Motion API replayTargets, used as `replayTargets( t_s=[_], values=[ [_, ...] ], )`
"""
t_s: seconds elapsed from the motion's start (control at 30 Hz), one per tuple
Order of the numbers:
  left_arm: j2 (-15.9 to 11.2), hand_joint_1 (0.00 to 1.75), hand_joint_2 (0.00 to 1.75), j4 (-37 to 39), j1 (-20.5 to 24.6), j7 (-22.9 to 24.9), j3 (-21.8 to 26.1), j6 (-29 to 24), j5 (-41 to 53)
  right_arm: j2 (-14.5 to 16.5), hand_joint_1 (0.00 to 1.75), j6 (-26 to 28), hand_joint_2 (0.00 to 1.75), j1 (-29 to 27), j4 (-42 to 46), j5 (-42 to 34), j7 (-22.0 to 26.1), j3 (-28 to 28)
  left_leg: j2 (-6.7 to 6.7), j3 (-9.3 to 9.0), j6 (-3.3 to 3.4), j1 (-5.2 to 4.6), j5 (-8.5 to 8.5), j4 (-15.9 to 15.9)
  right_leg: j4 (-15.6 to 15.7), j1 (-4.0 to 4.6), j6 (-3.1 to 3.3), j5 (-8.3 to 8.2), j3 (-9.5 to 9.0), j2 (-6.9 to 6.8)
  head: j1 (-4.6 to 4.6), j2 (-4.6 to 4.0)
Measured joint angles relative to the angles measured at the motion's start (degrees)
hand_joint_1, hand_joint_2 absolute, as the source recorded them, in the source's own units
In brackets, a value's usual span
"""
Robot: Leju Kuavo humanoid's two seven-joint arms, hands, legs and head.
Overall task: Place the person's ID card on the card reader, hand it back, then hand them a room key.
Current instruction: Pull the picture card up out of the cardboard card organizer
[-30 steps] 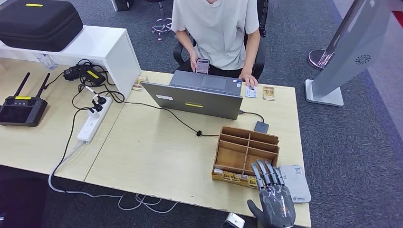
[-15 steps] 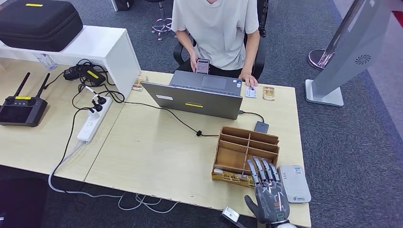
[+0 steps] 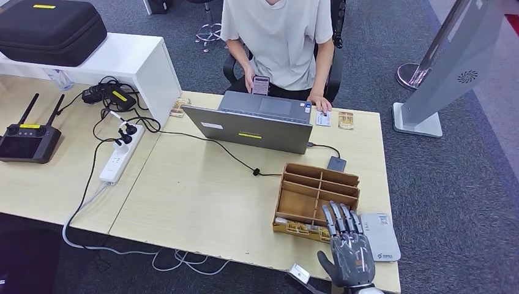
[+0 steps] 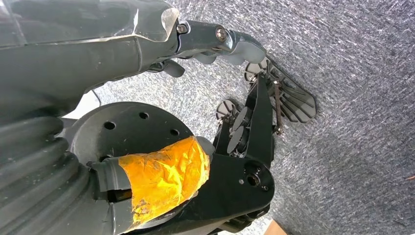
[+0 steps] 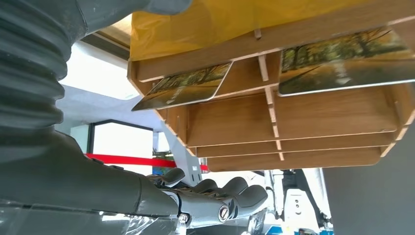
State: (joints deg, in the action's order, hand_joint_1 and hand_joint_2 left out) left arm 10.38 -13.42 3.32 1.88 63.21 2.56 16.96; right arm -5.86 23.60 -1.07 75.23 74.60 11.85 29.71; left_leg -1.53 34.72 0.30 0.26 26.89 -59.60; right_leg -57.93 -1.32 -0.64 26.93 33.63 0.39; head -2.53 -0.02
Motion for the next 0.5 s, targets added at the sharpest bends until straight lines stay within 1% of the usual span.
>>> replayTargets(
  t_s=[0.27, 0.5],
  values=[
    [0.0, 0.00, 1.75, 0.0, 0.0, 0.0, 0.3, 0.0, -0.1, 0.0, 0.00, 0.2, 1.75, 0.0, 0.0, 0.4, -0.2, -0.8, 0.00, 0.00, 0.00, 0.00, 0.00, 0.0, 0.0, 0.00, 0.00, 0.00, 0.00, 0.00, -0.01, 0.00],
    [0.2, 0.00, 1.75, 0.0, 0.0, 0.0, 0.8, -0.2, -0.3, 0.1, 0.00, 0.6, 1.75, -0.1, 0.8, 1.0, -0.5, -3.1, 0.00, 0.00, 0.00, 0.00, 0.00, 0.0, 0.0, 0.00, 0.00, 0.00, 0.00, 0.00, 0.00, 0.00]
  ],
)
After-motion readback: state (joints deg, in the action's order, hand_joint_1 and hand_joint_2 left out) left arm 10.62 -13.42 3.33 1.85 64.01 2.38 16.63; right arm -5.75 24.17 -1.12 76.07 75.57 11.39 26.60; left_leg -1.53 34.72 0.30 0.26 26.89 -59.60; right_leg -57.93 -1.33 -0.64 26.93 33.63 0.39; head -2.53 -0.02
